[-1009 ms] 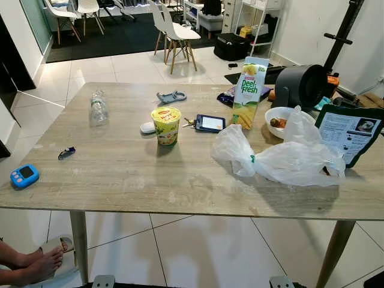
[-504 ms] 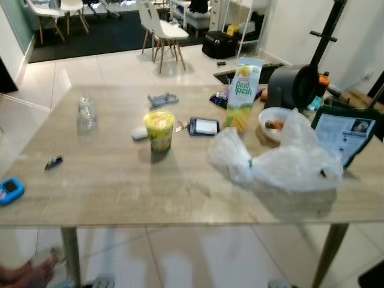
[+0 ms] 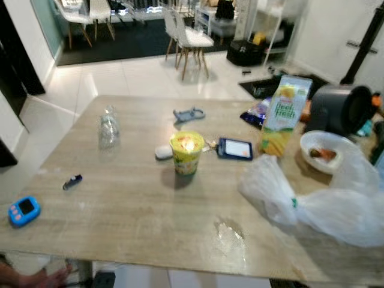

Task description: Restocking fridge

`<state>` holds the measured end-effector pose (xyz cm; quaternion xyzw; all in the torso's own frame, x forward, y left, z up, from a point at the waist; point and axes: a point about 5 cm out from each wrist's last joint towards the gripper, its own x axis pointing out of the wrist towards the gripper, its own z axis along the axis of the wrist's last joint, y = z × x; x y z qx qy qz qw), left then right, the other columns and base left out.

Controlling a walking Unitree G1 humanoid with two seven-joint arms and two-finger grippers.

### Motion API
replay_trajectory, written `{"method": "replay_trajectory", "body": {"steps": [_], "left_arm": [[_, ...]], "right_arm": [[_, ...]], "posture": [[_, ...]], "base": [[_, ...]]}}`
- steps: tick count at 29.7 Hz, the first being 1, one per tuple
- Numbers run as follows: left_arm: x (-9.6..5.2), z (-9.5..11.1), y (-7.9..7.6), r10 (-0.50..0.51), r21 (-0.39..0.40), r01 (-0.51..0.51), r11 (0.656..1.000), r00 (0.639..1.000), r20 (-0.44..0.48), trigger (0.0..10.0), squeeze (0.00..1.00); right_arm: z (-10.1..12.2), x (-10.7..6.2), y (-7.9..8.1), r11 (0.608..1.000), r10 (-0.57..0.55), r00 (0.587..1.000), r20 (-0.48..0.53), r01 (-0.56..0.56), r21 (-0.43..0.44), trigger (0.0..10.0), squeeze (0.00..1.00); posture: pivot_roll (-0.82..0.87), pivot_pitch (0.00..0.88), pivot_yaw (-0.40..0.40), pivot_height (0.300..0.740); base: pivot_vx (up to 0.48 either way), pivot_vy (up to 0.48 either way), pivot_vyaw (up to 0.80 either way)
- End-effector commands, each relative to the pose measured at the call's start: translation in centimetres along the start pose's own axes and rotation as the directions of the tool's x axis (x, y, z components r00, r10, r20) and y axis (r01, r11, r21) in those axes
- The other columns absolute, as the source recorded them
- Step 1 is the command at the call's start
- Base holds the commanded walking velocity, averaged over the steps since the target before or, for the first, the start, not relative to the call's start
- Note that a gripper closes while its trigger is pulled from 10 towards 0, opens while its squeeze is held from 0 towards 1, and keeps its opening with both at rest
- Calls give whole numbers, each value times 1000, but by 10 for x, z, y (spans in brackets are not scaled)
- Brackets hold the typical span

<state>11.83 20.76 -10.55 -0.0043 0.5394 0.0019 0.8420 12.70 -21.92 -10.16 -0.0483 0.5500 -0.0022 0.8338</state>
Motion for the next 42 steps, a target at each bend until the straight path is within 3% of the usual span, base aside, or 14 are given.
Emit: {"method": "replay_trajectory", "body": {"steps": [1, 25, 31, 35, 36, 42], "left_arm": [[0, -3, 0, -3, 5, 3, 1000, 1000, -15, 10000, 0], [-2, -12, 3, 17, -51, -19, 999, 999, -36, 10000, 0], [-7, -20, 24, 133, -122, -139, 983, 990, -50, 10000, 0], [-18, -33, 53, 273, -153, -284, 946, 958, -90, 10000, 0], [-24, -39, 67, 330, -176, -344, 922, 938, -108, 10000, 0], [-31, -45, 83, 399, -192, -417, 888, 908, -124, 10000, 0]], "right_arm": [[-9, -1, -4, 1000, -10, 1000, -27, 10, 11, 10000, 0], [-13, -2, -5, 1000, -23, 999, -44, 23, 4, 10000, 0], [-17, -4, -12, 999, -49, 997, -63, 47, -23, 10000, 0], [-18, -4, -17, 997, -70, 995, -74, 67, -39, 10000, 0], [-18, -4, -18, 997, -73, 995, -76, 69, -45, 10000, 0], [-17, -4, -17, 996, -73, 995, -74, 70, -48, 10000, 0]], "posture": [[83, 0, -3, 740], [84, 0, -4, 740], [88, 0, -6, 740], [97, 0, -8, 740], [101, 0, -9, 740], [107, 0, -8, 740]], "base": [[0, -472, 0], [0, -20, 0], [0, 0, 0], [0, 0, 0], [0, 0, 0], [0, 0, 0]]}}
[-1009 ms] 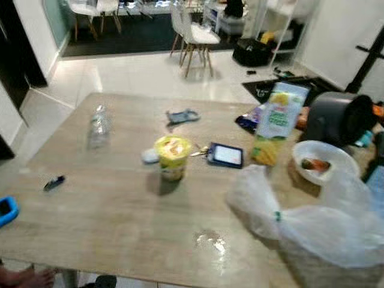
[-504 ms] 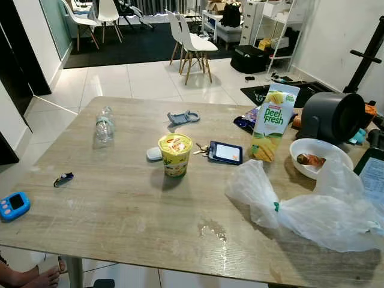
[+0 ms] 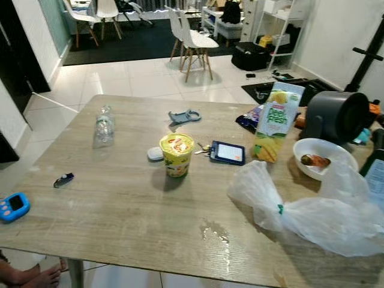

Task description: Restocking fridge

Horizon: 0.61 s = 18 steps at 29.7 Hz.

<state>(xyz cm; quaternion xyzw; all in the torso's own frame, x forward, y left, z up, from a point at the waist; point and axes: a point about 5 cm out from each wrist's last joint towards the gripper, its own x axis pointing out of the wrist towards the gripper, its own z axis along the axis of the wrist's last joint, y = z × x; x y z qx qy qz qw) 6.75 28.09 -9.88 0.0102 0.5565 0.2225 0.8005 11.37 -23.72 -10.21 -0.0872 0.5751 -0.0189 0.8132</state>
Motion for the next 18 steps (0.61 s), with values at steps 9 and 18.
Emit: {"method": "replay_trajectory", "body": {"steps": [9, 18], "left_arm": [[-8, 33, 93, 335, -183, -316, 931, 939, 83, 10000, 0], [-20, 96, 126, 448, -300, -369, 879, 855, 260, 10000, 0]], "right_arm": [[-5, 0, -2, 999, -37, 999, -40, 36, -11, 10000, 0], [-14, -1, 3, 999, -39, 997, -74, 40, 6, 10000, 0]], "posture": [[116, 0, 7, 740], [111, 0, 17, 740]], "base": [[0, 0, 0], [0, 0, 0]]}}
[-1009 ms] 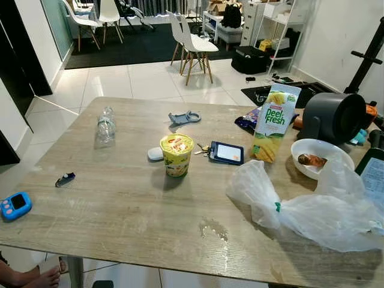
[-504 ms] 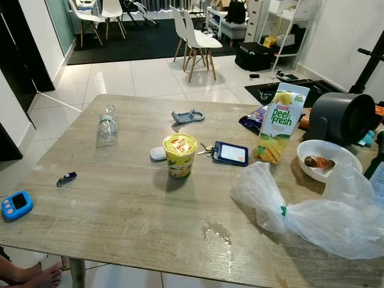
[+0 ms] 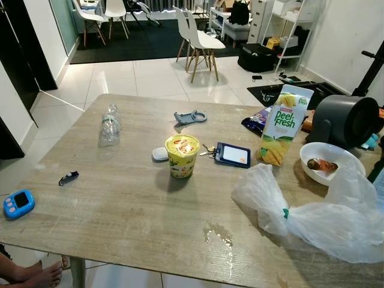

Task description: Restocking fridge

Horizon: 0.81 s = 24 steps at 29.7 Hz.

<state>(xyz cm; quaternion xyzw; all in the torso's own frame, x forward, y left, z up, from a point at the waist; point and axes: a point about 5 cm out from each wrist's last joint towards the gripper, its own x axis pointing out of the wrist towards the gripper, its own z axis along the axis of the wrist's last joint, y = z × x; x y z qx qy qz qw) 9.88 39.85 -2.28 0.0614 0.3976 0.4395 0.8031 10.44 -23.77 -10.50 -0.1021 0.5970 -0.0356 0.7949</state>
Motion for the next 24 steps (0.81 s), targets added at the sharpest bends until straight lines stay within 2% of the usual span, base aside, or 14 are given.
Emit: {"method": "replay_trajectory", "body": {"steps": [1, 3, 4, 5, 7, 9, 11, 12, 13, 14, 16, 20, 21, 24], "left_arm": [[3, 15, 8, 19, -20, -18, 1000, 999, 50, 10000, 0], [5, 42, 8, 15, -52, -8, 999, 989, 147, 10000, 0], [5, 42, 8, 15, -52, -8, 999, 989, 147, 10000, 0], [6, 55, 8, 19, -69, -5, 998, 981, 194, 10000, 0], [6, 55, 8, 19, -69, -5, 998, 981, 194, 10000, 0], [6, 83, 8, 31, -104, -1, 995, 959, 282, 10000, 0], [6, 83, 8, 31, -104, -1, 995, 959, 282, 10000, 0], [5, 97, 8, 36, -117, 3, 993, 945, 325, 10000, 0], [5, 97, 8, 36, -117, 3, 993, 945, 325, 10000, 0], [4, 108, 9, 43, -130, 5, 991, 932, 360, 10000, 0], [4, 108, 9, 43, -130, 5, 991, 932, 360, 10000, 0], [-1, 138, 13, 85, -164, -10, 986, 885, 457, 10000, 0], [-1, 138, 13, 85, -164, -10, 986, 885, 457, 10000, 0], [-6, 159, 16, 113, -186, -17, 982, 847, 520, 10000, 0]], "right_arm": [[-4, 0, 2, 1000, 2, 1000, -15, -2, 16, 10000, 0], [-7, 0, 4, 1000, 4, 1000, -26, -4, 17, 10000, 0], [-7, 0, 4, 1000, 4, 1000, -26, -4, 17, 10000, 0], [-8, 0, 4, 1000, 5, 1000, -31, -5, 17, 10000, 0], [-8, 0, 4, 1000, 5, 1000, -31, -5, 17, 10000, 0], [-10, 0, 5, 1000, 6, 999, -39, -5, 19, 10000, 0], [-10, 0, 5, 1000, 6, 999, -39, -5, 19, 10000, 0], [-10, 0, 5, 1000, 6, 999, -44, -5, 19, 10000, 0], [-10, 0, 5, 1000, 6, 999, -44, -5, 19, 10000, 0], [-11, 0, 5, 1000, 6, 999, -48, -5, 18, 10000, 0], [-11, 0, 5, 1000, 6, 999, -48, -5, 18, 10000, 0], [-12, 0, 4, 1000, 3, 998, -56, -2, 14, 10000, 0], [-12, 0, 4, 1000, 3, 998, -56, -2, 14, 10000, 0], [-13, 0, 4, 1000, 3, 998, -61, -2, 10, 10000, 0]], "posture": [[111, 0, 17, 740], [113, 0, 19, 740], [113, 0, 19, 740], [113, 0, 19, 740], [113, 0, 19, 740], [107, 0, 25, 740], [107, 0, 25, 740], [107, 0, 25, 740], [107, 0, 25, 740], [107, 0, 25, 740], [107, 0, 25, 740], [104, 0, 22, 740], [104, 0, 22, 740], [106, 0, 21, 740]], "base": [[0, 0, 0], [0, 0, 0], [0, 0, 0], [0, 0, 0], [0, 0, 0], [0, 0, 0], [0, 0, 0], [0, 0, 0], [0, 0, 0], [0, 0, 0], [0, 0, 0], [0, 0, 0], [0, 0, 0], [0, 0, 0]]}}
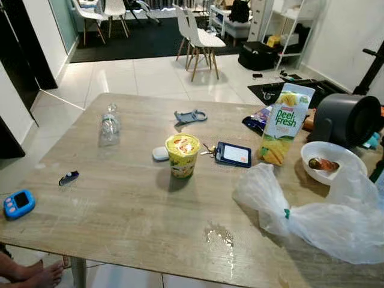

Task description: Restocking fridge

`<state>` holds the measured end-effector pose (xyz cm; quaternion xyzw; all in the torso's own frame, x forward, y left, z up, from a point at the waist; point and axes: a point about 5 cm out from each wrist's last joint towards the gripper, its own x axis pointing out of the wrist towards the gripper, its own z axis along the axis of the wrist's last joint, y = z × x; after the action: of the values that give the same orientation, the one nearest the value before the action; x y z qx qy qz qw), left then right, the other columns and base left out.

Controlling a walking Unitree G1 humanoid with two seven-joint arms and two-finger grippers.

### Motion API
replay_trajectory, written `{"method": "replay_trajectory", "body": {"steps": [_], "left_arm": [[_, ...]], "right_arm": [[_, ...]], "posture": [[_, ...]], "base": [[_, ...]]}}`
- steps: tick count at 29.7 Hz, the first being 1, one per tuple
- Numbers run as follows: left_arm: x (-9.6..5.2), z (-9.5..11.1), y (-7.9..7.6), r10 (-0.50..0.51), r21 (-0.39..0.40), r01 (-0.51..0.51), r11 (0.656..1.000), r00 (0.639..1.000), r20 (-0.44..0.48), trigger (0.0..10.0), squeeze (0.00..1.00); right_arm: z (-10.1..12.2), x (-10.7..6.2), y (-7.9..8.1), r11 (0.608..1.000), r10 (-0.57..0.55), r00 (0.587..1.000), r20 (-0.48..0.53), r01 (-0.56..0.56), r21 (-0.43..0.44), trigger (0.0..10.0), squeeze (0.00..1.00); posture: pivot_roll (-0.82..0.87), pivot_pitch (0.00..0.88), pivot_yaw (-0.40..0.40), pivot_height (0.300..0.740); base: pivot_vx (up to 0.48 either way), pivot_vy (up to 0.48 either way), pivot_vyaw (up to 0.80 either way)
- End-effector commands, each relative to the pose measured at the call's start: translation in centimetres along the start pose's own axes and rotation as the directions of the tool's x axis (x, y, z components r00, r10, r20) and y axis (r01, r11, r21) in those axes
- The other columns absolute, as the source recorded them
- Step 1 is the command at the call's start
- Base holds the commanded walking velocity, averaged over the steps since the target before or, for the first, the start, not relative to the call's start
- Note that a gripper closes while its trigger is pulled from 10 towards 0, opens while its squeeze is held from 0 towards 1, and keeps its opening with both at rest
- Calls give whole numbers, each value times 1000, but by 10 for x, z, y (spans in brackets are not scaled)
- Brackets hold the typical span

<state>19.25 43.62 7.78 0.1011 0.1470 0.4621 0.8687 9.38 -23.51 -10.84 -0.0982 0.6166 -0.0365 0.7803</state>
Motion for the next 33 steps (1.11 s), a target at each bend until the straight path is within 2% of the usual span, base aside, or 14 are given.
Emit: {"method": "replay_trajectory", "body": {"steps": [1, 5, 6, 7, 10, 14, 16, 18, 19, 21, 23, 30, 33], "left_arm": [[6, 21, 4, 14, 8, -15, 1000, 996, 85, 10000, 0], [7, 26, -3, -17, -2, 18, 1000, 995, 99, 10000, 0], [6, 24, -8, -50, -9, 51, 999, 995, 87, 10000, 0], [4, 21, -14, -85, -14, 86, 996, 993, 78, 10000, 0], [-7, -3, -30, -167, 47, 166, 985, 986, 13, 10000, 0], [-10, -13, -26, -147, 47, 147, 988, 989, -14, 10000, 0], [-4, -4, -13, -96, 38, 96, 995, 995, 17, 10000, 0], [-3, -1, -11, -88, 33, 87, 996, 996, 27, 10000, 0], [4, 15, -4, -66, 27, 64, 998, 995, 76, 10000, 0], [6, 20, -2, -60, 25, 58, 998, 994, 92, 10000, 0], [13, 53, 0, -43, 15, 41, 999, 979, 201, 10000, 0], [15, 77, -6, -59, 3, 61, 998, 955, 289, 10000, 0], [14, 91, -19, -114, -1, 123, 992, 929, 352, 10000, 0]], "right_arm": [[-3, 0, 0, 1000, -3, 1000, -13, 3, 5, 10000, 0], [-3, 0, 0, 1000, -2, 1000, -14, 2, 2, 10000, 0], [-2, 0, 0, 1000, -2, 1000, -13, 2, 2, 10000, 0], [-2, 0, 0, 1000, -1, 1000, -12, 1, 2, 10000, 0], [-2, 0, 1, 1000, 2, 1000, -12, -2, 5, 10000, 0], [-3, 0, 2, 1000, 4, 1000, -14, -4, 9, 10000, 0], [-4, 0, 3, 1000, 5, 1000, -18, -5, 11, 10000, 0], [-4, 0, 2, 1000, 6, 1000, -19, -5, 11, 10000, 0], [-5, 0, 2, 1000, 5, 1000, -20, -5, 12, 10000, 0], [-5, 0, 2, 1000, 5, 1000, -20, -5, 13, 10000, 0], [-4, 0, 3, 1000, 8, 1000, -19, -7, 17, 10000, 0], [-3, 0, 6, 1000, 15, 1000, -14, -14, 21, 10000, 0], [-3, 0, 6, 1000, 15, 1000, -14, -14, 22, 10000, 0]], "posture": [[107, 0, 22, 740], [107, 0, 22, 740], [107, 0, 22, 740], [105, 0, 29, 740], [104, 0, 30, 740], [95, 0, 30, 740], [97, 0, 30, 740], [97, 0, 30, 740], [99, 0, 31, 740], [99, 0, 31, 740], [104, 0, 36, 740], [103, 0, 36, 740], [103, 0, 36, 740]], "base": [[0, 0, 0], [0, 0, 0], [0, 0, 0], [0, 0, 0], [0, 0, 0], [0, 0, 0], [0, 0, 0], [0, 0, 0], [0, 0, 0], [0, 0, 0], [0, 0, 0], [0, 0, 0], [0, 0, 0]]}}
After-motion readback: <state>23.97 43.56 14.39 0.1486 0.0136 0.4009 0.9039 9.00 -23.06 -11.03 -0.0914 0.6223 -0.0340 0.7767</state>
